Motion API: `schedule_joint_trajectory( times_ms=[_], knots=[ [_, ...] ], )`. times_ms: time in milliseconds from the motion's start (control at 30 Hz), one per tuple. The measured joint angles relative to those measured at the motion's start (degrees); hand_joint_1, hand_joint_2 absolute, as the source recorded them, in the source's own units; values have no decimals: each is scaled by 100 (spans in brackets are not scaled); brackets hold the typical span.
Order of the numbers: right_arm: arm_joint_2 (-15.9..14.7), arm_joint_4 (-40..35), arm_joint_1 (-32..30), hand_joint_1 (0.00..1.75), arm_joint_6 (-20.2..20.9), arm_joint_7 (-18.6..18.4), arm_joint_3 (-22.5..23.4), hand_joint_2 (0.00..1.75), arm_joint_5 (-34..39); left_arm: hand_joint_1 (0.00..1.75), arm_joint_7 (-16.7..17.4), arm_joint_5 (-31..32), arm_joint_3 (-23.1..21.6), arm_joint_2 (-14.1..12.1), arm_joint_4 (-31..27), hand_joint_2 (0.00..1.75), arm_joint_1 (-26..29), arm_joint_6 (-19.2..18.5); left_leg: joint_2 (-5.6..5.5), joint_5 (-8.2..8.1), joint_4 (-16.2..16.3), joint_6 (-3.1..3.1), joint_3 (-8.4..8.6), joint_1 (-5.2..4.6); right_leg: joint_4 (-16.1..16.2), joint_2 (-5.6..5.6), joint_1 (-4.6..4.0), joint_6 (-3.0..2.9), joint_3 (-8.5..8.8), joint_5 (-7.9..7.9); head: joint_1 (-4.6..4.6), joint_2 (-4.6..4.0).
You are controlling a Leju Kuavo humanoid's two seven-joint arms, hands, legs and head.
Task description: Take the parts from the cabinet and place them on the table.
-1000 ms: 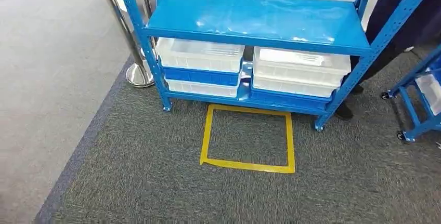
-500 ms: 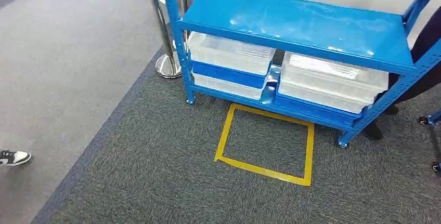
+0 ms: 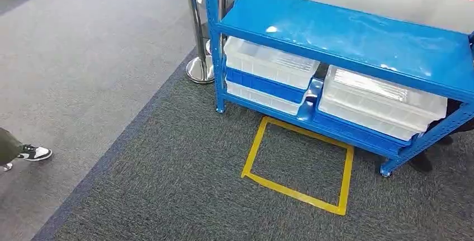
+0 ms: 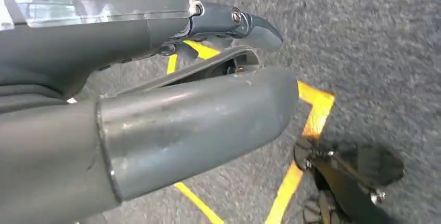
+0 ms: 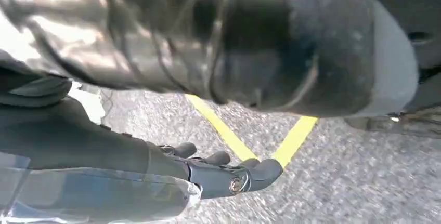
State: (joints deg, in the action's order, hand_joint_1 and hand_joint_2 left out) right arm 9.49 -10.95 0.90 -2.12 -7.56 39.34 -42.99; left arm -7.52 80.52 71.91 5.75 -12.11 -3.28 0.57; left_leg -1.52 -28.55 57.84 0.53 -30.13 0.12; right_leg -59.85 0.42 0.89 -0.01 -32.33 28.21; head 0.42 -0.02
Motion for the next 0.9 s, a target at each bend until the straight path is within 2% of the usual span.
schedule_joint_trajectory(
  times_ms=[67, 100, 133, 167, 233, 267, 300, 333, 400, 433, 467, 567, 600, 633, 667, 733, 767, 800, 833, 867, 900],
  knots=[
    [0, 0, 4, 0, 2, 0, 15, 0, 0, 0, 13, -9, 0, 7, 0, 0, 1, 0, -1, -13, -33, -58, 30, 23, -1, -3, -37, -66, 11, 27, 4, 0],
    [0, 0, 10, 0, 2, 0, 24, 0, 0, 0, 17, -9, 0, 9, 0, 0, -1, 0, 4, -43, 2, -94, 53, 30, 51, -15, 9, -114, 55, 4, 2, 0],
    [-6, 0, 0, 0, -2, 0, 31, 0, 0, 0, 22, -9, 0, 22, 0, 0, 2, 0, 53, -93, 126, -122, 33, 45, 67, -33, 12, -141, 89, 13, 2, 0],
    [-15, 0, -5, 0, 0, 0, 37, 0, 0, 0, 28, -9, 0, 31, 0, 0, 0, 0, 85, -283, 458, -150, -145, 52, 68, -53, 12, -180, 113, 37, 0, 2],
    [-13, 0, -14, 0, 2, 0, 48, 0, 0, 0, 31, -9, 0, 31, 0, 0, 1, 0, 104, -660, 1350, -194, -646, 62, 66, -81, -6, -207, 155, 80, 2, 2],
    [-13, 0, -15, 0, 4, 0, 50, 0, 0, 0, 33, -9, 0, 31, 0, 0, 3, 0, 106, -738, 1697, -204, -868, 62, 60, -92, -8, -207, 177, 93, 0, 0],
    [-13, 0, -15, 0, 7, -2, 55, 0, 0, 0, 31, -11, 0, 33, 0, 0, 14, 0, 106, -655, 1811, -200, -994, 62, 60, -92, -10, -206, 218, 125, 2, 2],
    [-13, 0, -20, 0, 4, -20, 61, 0, 6, 0, 22, -13, 0, 35, 0, 0, 19, 0, 106, -443, 1621, -186, -960, 62, 60, -41, -11, -193, 262, 159, 0, 0],
    [-9, 0, -9, 0, -11, -31, 120, 0, 52, 0, 4, -15, 0, 35, 0, 0, 39, 0, 63, 201, 672, -123, -599, 52, 61, 16, -16, -162, 373, 231, 0, 0],
    [4, 0, -3, 0, -22, -31, 140, 0, 65, 0, 0, -17, 2, 35, 0, 0, 55, 0, -70, 410, 208, -70, -449, 41, 66, 44, -6, -154, 388, 266, 0, 0],
    [26, 4, 18, 0, -31, -37, 151, 0, 72, 0, 0, -20, 4, 20, 0, 0, 66, 0, -166, 311, 194, -35, -357, 40, 63, 73, -19, -124, 366, 287, 7, 0],
    [44, 4, 23, 0, -26, -37, 184, 0, 79, 0, 18, -63, 11, 22, -2, 0, 62, 4, -65, 283, 129, 33, -351, -19, 113, 193, 47, -11, 359, 285, 2, 0],
    [48, 4, 23, 0, -26, -44, 190, 0, 76, 0, 18, -70, 13, 24, -2, 0, 49, 4, -28, 305, 26, 68, -303, 0, 152, 218, 26, 37, 392, 285, 0, 0],
    [48, 4, 21, 0, -26, -44, 197, 0, 68, 0, 20, -74, 15, 33, 0, 0, 52, 2, 48, 341, -72, 91, -226, 50, 84, 146, 31, 53, 421, 348, 9, 0],
    [48, 4, 18, 0, -28, -44, 208, 0, 59, 0, 20, -81, 18, 33, 0, 0, 57, 2, 73, 335, -134, 123, -181, 49, -127, 61, 6, 62, 310, 478, 11, 0],
    [48, 4, 19, 0, -31, -44, 230, 0, 55, 0, 28, -89, 28, 33, -2, 0, 60, 0, 179, 303, -127, 162, -162, 39, -985, 28, 8, 82, -189, 874, 9, 0],
    [48, 4, 19, 0, -33, -44, 232, 0, 55, 0, 33, -94, 28, 33, -2, 0, 60, 0, 239, 278, -119, 175, -154, 32, -1371, 25, 10, 97, -434, 984, 9, 0],
    [48, 4, 18, 0, -31, -44, 236, 0, 52, 0, 35, -100, 31, 33, 0, 0, 57, 0, 281, 259, -115, 175, -138, 26, -1552, 18, 11, 108, -575, 963, 7, 0],
    [48, 4, 14, 0, -31, -44, 240, 0, 50, 0, 39, -114, 33, 33, 0, 0, 55, -7, 330, 233, -109, 171, -108, 26, -1470, 5, 12, 115, -580, 798, 9, 2],
    [48, 4, 9, 0, -31, -44, 243, 0, 44, 0, 44, -118, 33, 33, 0, 0, 51, -18, 375, 201, -98, 160, -69, 26, -1145, -26, 13, 113, -455, 516, 9, 0],
    [48, 4, 6, 0, -31, -44, 247, 0, 37, 0, 50, -118, 35, 33, 0, 0, 53, -30, 423, 166, -80, 149, -32, 27, -668, -91, 12, 101, -249, 210, 11, 0]
  ],
)
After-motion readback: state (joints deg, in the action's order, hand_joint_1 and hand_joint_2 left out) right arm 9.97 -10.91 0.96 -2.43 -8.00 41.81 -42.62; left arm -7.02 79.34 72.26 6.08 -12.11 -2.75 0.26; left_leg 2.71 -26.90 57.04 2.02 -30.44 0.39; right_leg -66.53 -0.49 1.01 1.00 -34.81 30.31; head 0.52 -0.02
